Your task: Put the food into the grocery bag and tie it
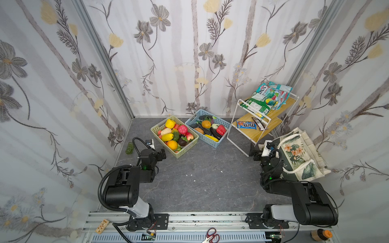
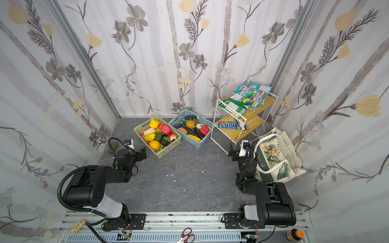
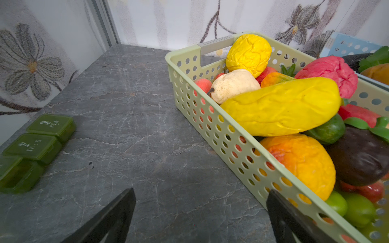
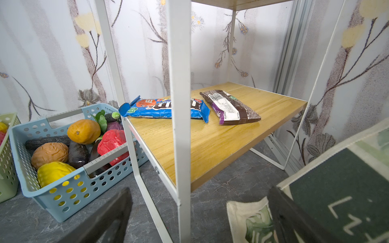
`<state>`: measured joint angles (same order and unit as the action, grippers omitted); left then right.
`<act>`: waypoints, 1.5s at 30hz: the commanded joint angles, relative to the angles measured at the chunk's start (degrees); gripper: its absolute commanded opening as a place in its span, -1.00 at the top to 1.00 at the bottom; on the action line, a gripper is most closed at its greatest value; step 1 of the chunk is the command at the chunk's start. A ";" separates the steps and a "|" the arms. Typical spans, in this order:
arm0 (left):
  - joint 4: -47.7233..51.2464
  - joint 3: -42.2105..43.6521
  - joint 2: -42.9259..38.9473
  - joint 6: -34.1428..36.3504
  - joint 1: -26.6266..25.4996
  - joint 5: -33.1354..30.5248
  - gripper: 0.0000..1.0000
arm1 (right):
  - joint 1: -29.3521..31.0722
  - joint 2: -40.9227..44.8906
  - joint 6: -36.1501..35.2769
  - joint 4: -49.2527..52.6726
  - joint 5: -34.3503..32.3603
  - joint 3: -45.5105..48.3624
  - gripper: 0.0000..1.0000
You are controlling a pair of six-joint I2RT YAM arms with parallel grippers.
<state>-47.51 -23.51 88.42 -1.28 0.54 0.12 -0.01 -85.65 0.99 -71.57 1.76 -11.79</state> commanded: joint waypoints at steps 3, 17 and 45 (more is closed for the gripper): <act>21.08 -10.00 -7.55 -0.26 0.01 -3.13 -1.00 | 0.47 8.71 -1.02 14.04 0.37 -5.20 -0.99; 37.74 -15.59 -18.38 -10.01 -1.96 -1.81 -1.00 | 0.49 30.60 12.76 73.81 0.64 -38.62 -0.94; 54.35 -29.16 -20.52 -2.41 -10.58 -0.21 -1.00 | -23.21 11.78 6.24 114.64 -9.21 -69.13 -0.78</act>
<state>6.20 -51.40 67.29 -4.69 -9.96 -1.32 -21.67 -72.07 8.21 43.20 -3.92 -80.68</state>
